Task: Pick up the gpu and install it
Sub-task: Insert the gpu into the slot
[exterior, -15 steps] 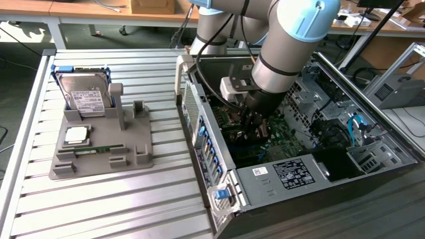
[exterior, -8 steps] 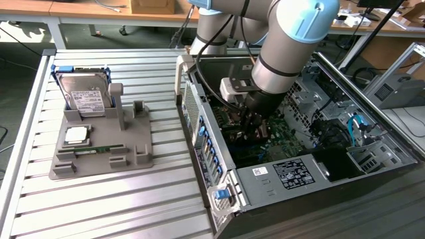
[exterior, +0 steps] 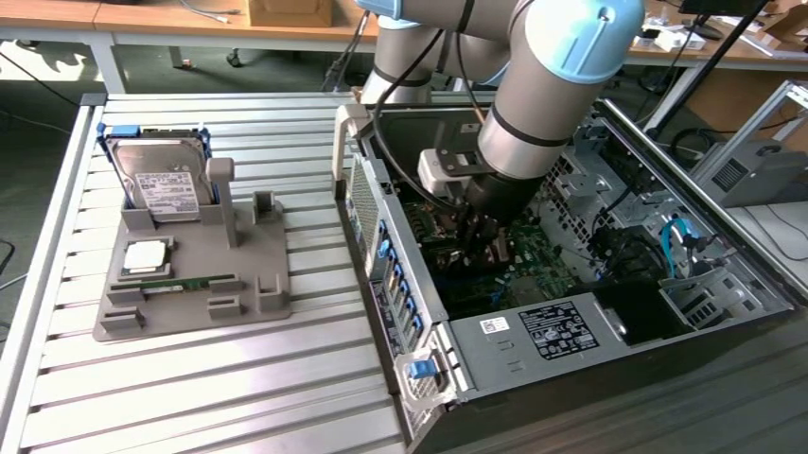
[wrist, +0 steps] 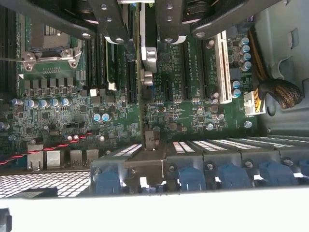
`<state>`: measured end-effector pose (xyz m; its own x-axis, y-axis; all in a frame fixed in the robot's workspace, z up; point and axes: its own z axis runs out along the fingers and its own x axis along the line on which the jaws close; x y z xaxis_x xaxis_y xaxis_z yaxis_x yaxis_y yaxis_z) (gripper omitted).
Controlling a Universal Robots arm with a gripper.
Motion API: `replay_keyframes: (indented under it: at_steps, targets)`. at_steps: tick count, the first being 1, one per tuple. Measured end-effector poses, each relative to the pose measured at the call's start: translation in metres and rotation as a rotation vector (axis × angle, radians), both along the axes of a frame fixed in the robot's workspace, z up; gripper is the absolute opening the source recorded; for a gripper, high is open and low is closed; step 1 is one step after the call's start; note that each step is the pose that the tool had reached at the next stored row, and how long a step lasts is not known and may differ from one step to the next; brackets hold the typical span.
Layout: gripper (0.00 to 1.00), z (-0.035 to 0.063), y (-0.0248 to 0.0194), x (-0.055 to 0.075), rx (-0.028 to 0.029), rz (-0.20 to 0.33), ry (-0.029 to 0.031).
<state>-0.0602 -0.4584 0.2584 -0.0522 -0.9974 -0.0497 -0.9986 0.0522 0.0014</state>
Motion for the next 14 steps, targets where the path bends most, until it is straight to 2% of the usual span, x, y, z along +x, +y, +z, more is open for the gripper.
replay_keyframes:
  at_steps: [8,14]
  targets:
    - [0.27,-0.0001,0.0002,0.0,0.0001,0.033,0.0]
    - [0.27,-0.0005,0.002,0.0003,-0.0001,0.035,0.0001]
